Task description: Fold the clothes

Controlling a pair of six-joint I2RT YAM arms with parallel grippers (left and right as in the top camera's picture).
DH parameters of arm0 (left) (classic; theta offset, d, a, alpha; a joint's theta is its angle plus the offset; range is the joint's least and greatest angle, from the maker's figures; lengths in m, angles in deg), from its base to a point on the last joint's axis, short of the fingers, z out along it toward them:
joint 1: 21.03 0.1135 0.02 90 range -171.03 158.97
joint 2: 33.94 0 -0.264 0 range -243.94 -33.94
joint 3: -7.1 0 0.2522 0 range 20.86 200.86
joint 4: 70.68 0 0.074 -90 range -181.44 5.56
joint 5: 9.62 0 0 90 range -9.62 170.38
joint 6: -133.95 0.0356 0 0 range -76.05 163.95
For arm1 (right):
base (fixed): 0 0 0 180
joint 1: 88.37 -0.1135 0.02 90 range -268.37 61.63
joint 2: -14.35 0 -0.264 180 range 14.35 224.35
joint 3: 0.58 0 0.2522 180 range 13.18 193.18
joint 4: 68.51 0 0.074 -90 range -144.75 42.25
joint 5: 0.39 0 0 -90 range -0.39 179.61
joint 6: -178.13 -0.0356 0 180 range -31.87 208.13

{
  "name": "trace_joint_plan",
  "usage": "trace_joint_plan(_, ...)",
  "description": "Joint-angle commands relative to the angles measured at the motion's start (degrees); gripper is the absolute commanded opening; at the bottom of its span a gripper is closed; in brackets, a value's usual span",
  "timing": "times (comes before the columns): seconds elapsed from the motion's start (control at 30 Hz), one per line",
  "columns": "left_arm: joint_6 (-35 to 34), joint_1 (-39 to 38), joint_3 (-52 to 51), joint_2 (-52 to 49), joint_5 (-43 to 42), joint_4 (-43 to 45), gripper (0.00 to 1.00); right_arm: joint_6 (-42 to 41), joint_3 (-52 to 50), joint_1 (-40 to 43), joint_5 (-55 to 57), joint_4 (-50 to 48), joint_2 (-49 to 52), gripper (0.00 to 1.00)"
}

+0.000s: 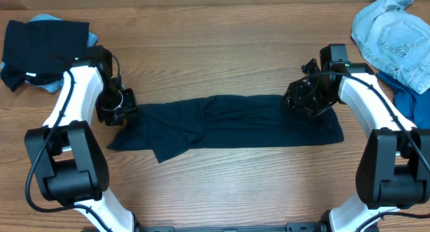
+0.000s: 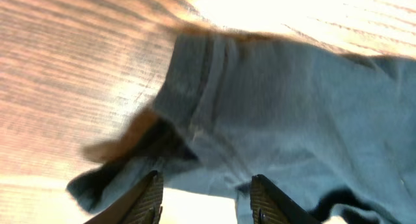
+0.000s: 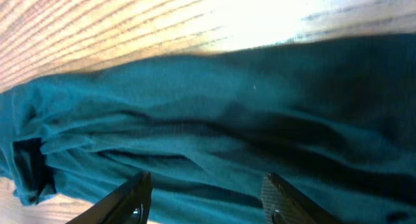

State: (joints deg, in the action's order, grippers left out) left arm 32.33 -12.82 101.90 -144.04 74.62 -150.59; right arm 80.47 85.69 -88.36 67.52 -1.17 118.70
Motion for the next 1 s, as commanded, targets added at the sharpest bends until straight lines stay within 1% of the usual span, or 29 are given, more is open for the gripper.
trace_joint_plan(0.0,1.57,0.02,-4.28,0.83,-0.24,4.55,0.49,0.20,0.17,-0.11,0.13,0.66,-0.72,0.58)
trace_joint_plan(0.13,1.55,0.02,-8.41,0.83,-2.10,9.44,0.46,0.20,0.17,-0.11,0.13,1.55,-0.72,0.58)
trace_joint_plan(0.2,3.06,0.02,-9.51,0.83,-5.64,12.46,0.45,0.17,0.17,-0.11,0.13,1.75,-0.72,0.58)
trace_joint_plan(0.3,4.28,-0.09,-9.62,0.83,-8.33,14.40,0.39,0.15,0.17,-0.11,0.11,1.88,-0.72,0.58)
trace_joint_plan(0.33,4.26,-0.09,-9.62,0.83,-8.31,14.84,0.34,0.15,0.17,-0.11,0.11,1.97,-0.72,0.58)
trace_joint_plan(0.47,3.72,-0.09,-9.62,0.83,-8.28,15.96,0.11,0.17,0.17,-0.11,0.13,2.10,-0.72,0.58)
trace_joint_plan(0.53,2.36,0.17,-9.62,0.83,-8.28,16.61,0.04,0.17,0.17,-0.11,0.13,2.08,-0.72,0.58)
trace_joint_plan(0.73,-0.42,2.19,-8.39,0.83,-8.28,17.35,0.04,0.22,0.17,-0.11,0.15,2.01,-0.72,0.58)
trace_joint_plan(0.87,-1.88,4.68,-8.07,0.83,-8.28,19.78,0.04,0.22,0.17,-0.11,0.15,1.92,-0.72,0.58)
trace_joint_plan(0.97,-3.45,6.36,-8.07,0.83,-10.40,21.24,0.04,0.22,0.17,-0.11,0.15,1.77,-0.72,0.58)
